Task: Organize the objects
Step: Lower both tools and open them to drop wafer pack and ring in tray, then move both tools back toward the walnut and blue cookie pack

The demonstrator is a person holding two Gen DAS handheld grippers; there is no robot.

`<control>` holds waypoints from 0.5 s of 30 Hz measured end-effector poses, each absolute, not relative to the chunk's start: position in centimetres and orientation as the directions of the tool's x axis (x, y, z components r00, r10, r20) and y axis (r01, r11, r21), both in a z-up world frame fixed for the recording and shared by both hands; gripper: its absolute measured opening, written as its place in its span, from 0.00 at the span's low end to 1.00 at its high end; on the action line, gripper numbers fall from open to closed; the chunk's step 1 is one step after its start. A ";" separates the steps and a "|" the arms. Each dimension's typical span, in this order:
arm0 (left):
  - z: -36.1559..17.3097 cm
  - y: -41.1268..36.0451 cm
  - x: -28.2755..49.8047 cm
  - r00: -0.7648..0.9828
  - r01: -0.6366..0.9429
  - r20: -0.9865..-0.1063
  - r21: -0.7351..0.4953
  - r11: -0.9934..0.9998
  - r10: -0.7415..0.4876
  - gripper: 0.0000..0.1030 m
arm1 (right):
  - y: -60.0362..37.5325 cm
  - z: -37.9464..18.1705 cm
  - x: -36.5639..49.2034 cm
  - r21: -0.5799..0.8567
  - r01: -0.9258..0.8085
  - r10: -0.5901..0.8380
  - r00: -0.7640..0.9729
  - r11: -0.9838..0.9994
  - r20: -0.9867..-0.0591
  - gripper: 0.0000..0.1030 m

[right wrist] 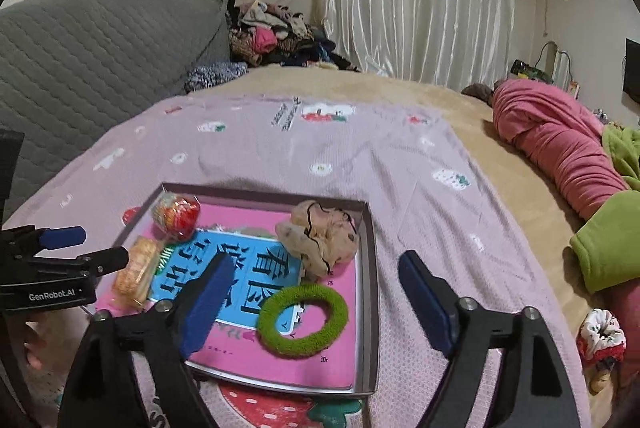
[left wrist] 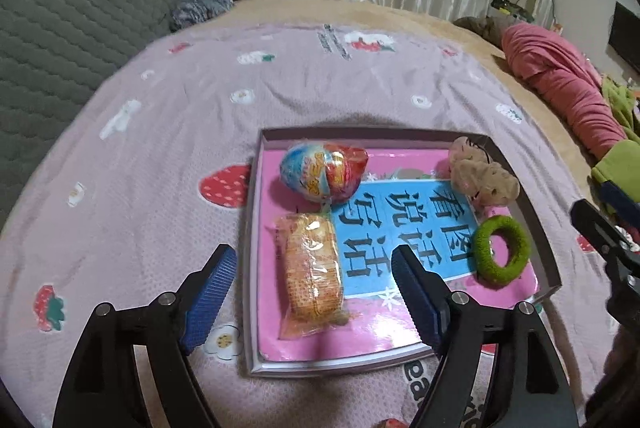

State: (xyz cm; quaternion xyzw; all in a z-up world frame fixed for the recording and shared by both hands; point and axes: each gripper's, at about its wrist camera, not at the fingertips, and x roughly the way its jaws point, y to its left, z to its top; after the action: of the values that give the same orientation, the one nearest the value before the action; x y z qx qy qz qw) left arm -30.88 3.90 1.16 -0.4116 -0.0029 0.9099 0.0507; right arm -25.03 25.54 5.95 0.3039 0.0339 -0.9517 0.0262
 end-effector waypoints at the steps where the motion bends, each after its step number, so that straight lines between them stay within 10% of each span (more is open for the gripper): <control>1: 1.6 4.0 -30.4 -0.677 -0.067 -0.733 -0.016 -0.998 0.058 0.79 | 25.5 6.3 -24.7 -0.050 0.066 -0.026 -0.817 -0.997 -0.576 0.87; 15: 5.9 3.0 -25.2 -0.733 -0.028 -0.680 -0.017 -0.999 0.032 0.79 | 24.7 11.3 -19.0 -0.018 0.079 -0.059 -0.858 -0.997 -0.511 0.96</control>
State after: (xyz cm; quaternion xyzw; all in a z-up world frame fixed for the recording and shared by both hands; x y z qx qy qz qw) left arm -25.21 2.99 5.90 -0.3653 -0.0031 0.9307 0.0161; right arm -19.04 24.73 11.33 0.2643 0.0189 -0.9636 0.0356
